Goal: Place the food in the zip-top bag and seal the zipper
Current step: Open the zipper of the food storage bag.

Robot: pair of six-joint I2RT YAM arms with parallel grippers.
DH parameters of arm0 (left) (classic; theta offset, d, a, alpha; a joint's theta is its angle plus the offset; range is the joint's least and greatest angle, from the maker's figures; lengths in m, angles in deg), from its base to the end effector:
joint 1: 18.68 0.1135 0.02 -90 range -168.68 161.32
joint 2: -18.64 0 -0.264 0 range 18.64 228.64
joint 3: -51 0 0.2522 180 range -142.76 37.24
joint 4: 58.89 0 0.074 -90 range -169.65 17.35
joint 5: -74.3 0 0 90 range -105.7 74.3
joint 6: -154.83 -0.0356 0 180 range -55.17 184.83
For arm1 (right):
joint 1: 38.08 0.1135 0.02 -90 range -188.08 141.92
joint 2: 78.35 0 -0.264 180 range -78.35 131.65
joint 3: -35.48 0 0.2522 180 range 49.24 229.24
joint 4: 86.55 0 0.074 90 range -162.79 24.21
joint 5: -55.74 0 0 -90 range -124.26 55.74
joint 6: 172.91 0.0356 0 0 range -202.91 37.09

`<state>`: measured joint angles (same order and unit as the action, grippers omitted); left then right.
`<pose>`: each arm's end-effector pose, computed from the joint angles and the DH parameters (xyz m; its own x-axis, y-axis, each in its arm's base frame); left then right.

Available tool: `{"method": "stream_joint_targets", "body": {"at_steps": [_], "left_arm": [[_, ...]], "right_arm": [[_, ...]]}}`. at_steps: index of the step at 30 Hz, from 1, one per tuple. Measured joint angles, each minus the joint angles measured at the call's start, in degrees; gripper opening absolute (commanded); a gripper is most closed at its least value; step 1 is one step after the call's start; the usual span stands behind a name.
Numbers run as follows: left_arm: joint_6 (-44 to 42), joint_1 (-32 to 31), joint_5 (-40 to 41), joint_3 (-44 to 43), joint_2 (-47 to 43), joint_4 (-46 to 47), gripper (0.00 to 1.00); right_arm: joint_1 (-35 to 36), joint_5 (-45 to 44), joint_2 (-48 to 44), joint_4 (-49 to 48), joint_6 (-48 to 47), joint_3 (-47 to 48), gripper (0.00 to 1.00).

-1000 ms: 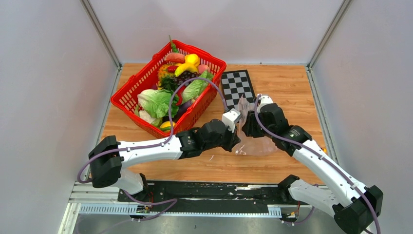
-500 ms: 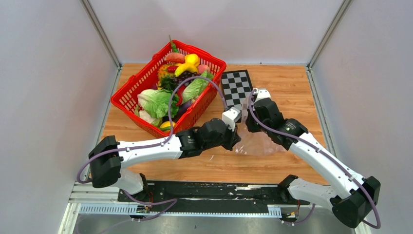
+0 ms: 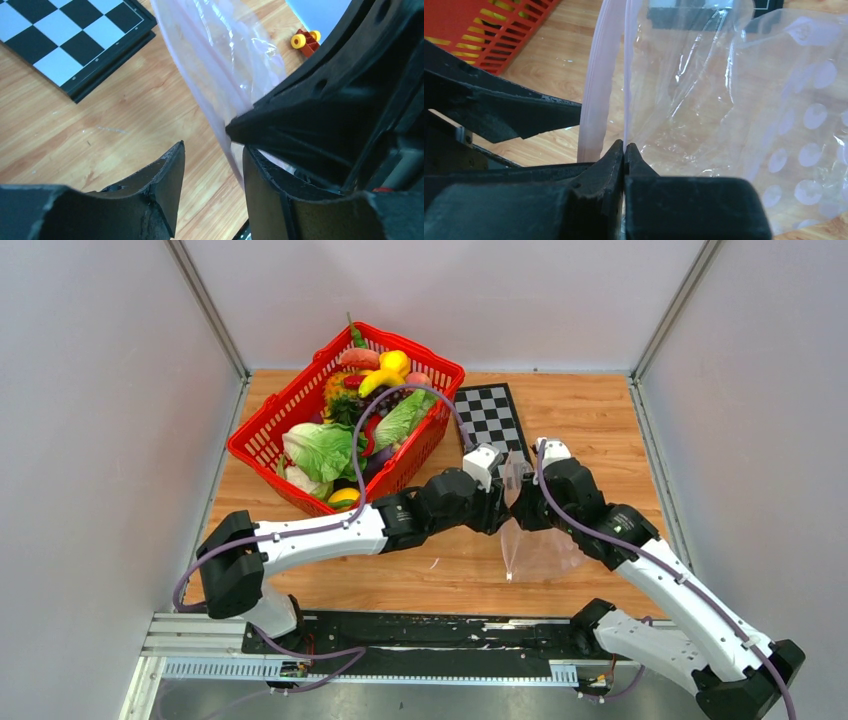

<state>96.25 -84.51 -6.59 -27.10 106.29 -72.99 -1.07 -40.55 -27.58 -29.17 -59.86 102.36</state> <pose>0.1517 -0.3242 0.2917 -0.5788 0.0326 -0.8148 0.6324 0.6487 -0.4233 0.1441 0.1038 0.3158 -0.6932 -0.0352 -0.7199 -0.2838 0.9314 0.2278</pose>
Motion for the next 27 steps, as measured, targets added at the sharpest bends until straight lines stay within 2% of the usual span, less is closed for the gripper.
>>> {"method": "stream_joint_targets", "body": {"at_steps": [4, 8, 10, 14, 21, 24, 25, 26, 27], "left_arm": [[-0.4, 0.9, -1.2, -2.3, 2.0, -0.1, 0.25], [-0.5, 1.7, -0.3, -2.3, 2.7, -2.1, 0.07], [-0.8, 1.9, 1.0, -1.8, 2.7, -2.6, 0.03], [-1.6, 2.0, 3.8, -0.9, 2.7, -5.2, 0.01], [-3.5, 2.5, 7.7, -1.1, 2.7, -8.8, 0.01], [-3.8, 2.5, 7.8, -2.4, 3.3, -9.2, 0.01], [-3.9, 2.5, 7.8, -3.0, 3.5, -9.2, 0.03], [-4.1, 2.5, 7.8, -3.3, 3.7, -9.2, 0.08], [-4.2, 2.6, 7.8, -3.5, 3.8, -9.3, 0.21]], "right_arm": [[0.0, 1.5, -1.1, 0.7, 0.8, -0.8, 0.00], [0.0, 1.8, -2.5, 1.9, 1.1, -0.2, 0.00], [0.0, 1.7, -2.6, 3.8, 1.0, 1.4, 0.00], [0.0, 0.2, -1.9, 9.6, 0.3, 6.7, 0.00], [0.0, -1.7, 2.0, 25.9, -3.4, 21.2, 0.00], [0.1, -2.5, 2.5, 29.4, -3.8, 22.9, 0.00], [0.1, -3.5, 2.5, 30.2, -3.7, 22.9, 0.00], [0.1, -4.6, 2.5, 30.5, -3.5, 22.9, 0.00], [0.1, -5.9, 2.4, 30.6, -3.1, 22.9, 0.00]]}}
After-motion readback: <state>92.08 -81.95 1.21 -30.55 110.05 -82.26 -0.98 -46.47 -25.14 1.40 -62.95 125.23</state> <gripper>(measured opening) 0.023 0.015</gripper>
